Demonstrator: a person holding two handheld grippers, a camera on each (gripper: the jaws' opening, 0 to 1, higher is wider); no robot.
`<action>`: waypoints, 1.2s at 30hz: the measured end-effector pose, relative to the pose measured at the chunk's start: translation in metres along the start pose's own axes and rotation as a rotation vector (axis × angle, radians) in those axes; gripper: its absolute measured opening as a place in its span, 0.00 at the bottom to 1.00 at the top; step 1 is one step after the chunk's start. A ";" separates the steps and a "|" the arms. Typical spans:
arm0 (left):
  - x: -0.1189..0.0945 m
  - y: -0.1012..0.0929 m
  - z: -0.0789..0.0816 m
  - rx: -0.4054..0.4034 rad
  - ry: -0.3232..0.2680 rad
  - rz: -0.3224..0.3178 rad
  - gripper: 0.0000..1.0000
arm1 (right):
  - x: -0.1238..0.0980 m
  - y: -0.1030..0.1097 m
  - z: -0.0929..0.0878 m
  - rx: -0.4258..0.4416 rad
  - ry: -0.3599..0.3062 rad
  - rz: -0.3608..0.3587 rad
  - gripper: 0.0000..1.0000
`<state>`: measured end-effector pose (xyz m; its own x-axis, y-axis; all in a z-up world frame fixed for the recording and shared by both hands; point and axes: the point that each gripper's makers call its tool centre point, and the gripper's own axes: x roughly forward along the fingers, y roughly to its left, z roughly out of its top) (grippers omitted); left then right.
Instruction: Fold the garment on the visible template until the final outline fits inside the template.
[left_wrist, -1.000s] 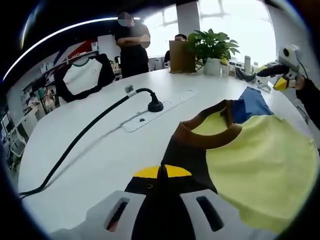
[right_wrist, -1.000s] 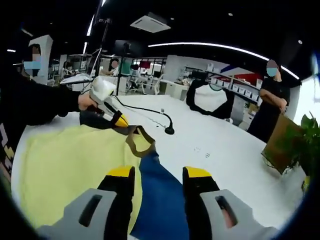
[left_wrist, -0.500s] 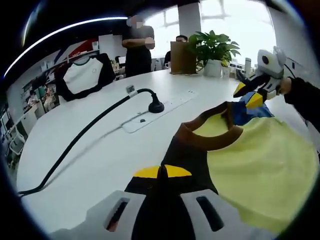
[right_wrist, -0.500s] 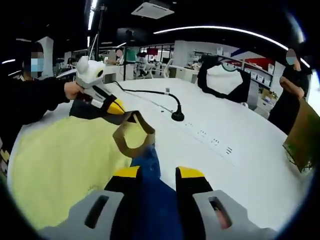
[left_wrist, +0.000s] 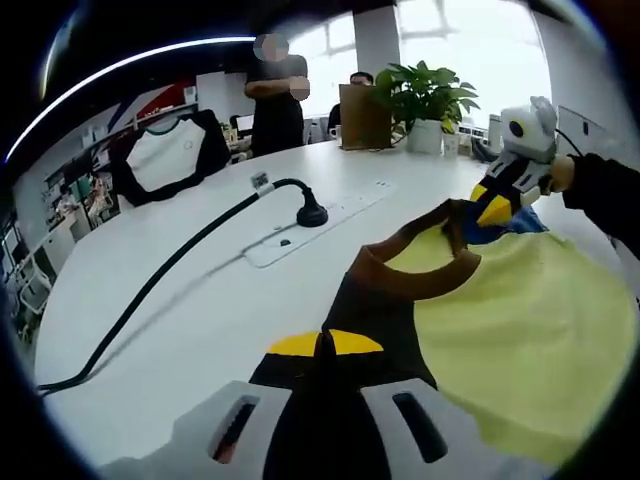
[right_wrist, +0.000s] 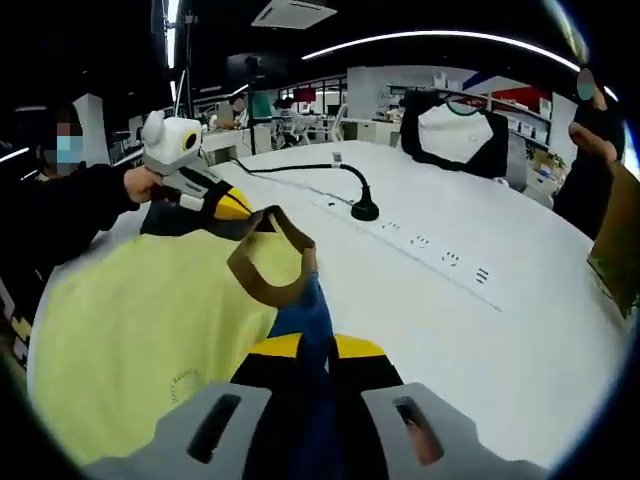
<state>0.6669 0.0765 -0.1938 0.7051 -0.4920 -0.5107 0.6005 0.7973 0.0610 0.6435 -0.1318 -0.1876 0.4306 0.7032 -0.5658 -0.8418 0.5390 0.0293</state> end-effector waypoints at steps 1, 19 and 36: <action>0.000 0.000 0.000 0.003 -0.001 0.003 0.01 | -0.001 -0.003 0.001 0.010 -0.008 -0.009 0.04; 0.005 0.007 0.003 0.022 -0.020 0.110 0.01 | 0.003 -0.044 -0.007 0.060 -0.020 -0.169 0.00; -0.026 0.020 0.027 -0.002 -0.122 0.198 0.09 | -0.034 -0.065 -0.001 0.015 -0.107 -0.299 0.16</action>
<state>0.6712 0.0959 -0.1557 0.8498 -0.3643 -0.3810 0.4451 0.8831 0.1484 0.6827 -0.1913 -0.1712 0.6910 0.5567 -0.4611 -0.6680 0.7356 -0.1128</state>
